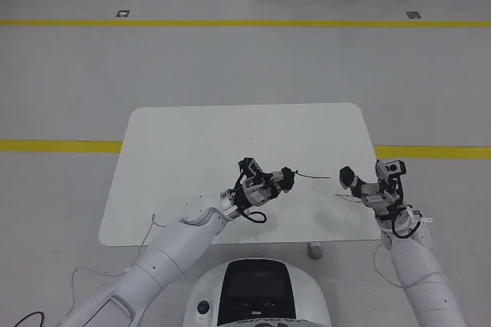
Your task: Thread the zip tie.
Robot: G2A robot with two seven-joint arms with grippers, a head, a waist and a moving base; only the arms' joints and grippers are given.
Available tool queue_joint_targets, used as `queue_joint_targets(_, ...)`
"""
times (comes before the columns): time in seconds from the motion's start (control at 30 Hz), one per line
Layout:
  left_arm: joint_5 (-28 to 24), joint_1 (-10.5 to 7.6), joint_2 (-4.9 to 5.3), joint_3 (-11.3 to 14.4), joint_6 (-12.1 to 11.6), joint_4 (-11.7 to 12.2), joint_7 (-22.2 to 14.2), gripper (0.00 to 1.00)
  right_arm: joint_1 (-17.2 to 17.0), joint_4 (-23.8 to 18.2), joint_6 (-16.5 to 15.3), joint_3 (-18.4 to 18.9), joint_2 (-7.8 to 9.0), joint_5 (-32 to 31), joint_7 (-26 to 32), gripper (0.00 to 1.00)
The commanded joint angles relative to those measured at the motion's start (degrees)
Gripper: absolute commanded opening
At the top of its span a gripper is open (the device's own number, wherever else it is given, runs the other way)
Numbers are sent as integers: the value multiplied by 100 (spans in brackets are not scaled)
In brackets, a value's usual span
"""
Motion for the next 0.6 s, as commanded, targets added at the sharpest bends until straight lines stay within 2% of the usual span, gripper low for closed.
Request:
queue_joint_targets(0.0,182,0,33,-73,47,-66,87,0,-77,-265,0,445,-7,-757,-194,100)
queue_joint_targets(0.1,610,49,113,-250,-10,-225,296,0,-201,-552,0,862,-92,-1252,-290,100)
queue_joint_targets(0.23,1071,307,260,-596,29,-745,567,0,-277,-864,0,1317,-274,-1921,-441,100)
queue_joint_targets(0.33,1215,530,347,-818,137,-1164,678,0,-277,-983,0,1466,-399,-2335,-373,100)
queue_joint_targets(0.43,1216,715,428,-1054,331,-1522,669,0,-277,-983,0,1466,-399,-2335,-373,100)
queue_joint_targets(0.57,1216,715,428,-1054,331,-1522,669,0,-277,-983,0,1466,-399,-2335,-373,100)
